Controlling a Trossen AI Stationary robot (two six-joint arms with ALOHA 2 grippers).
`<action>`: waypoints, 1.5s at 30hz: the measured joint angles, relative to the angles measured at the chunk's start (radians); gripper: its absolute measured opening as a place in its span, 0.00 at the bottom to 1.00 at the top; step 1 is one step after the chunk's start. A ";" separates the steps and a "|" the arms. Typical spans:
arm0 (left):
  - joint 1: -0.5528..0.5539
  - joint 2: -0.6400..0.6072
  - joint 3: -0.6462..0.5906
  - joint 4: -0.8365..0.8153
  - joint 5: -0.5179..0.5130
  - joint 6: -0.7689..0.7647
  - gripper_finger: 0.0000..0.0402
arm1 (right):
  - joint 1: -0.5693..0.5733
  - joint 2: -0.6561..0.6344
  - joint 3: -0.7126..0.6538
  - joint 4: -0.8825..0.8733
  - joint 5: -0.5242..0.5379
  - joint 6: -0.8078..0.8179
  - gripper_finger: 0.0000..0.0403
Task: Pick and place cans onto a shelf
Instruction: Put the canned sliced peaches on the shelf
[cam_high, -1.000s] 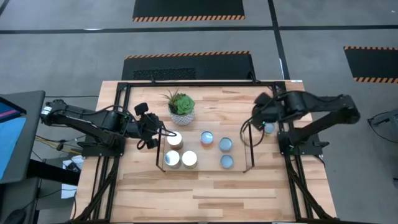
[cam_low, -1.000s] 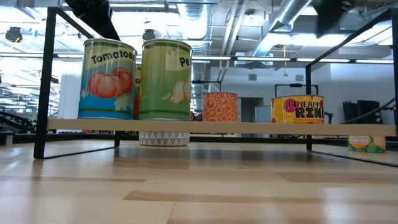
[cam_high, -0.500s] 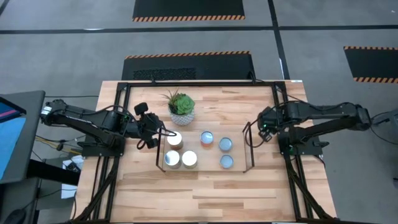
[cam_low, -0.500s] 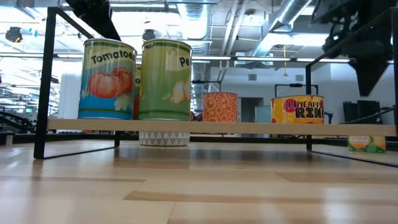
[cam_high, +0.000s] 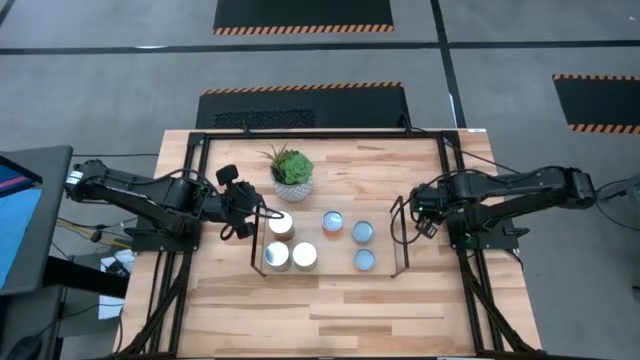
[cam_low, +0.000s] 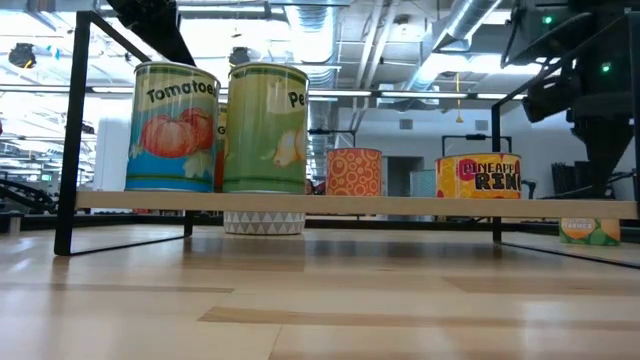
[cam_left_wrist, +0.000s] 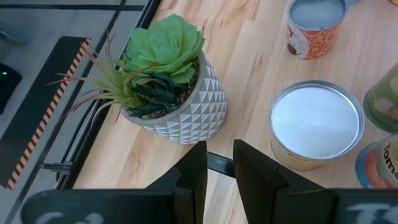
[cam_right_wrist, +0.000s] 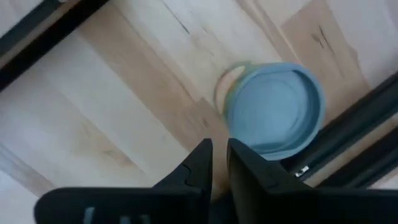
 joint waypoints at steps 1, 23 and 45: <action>0.000 0.000 0.000 0.001 0.000 0.000 0.17 | 0.000 0.005 0.000 0.000 0.002 0.000 0.19; 0.000 0.000 0.000 0.021 0.001 0.026 0.17 | -0.001 0.217 0.002 0.037 0.121 0.216 0.35; 0.000 0.000 0.000 0.020 0.002 0.027 0.17 | -0.001 0.215 0.000 0.042 0.120 0.219 0.33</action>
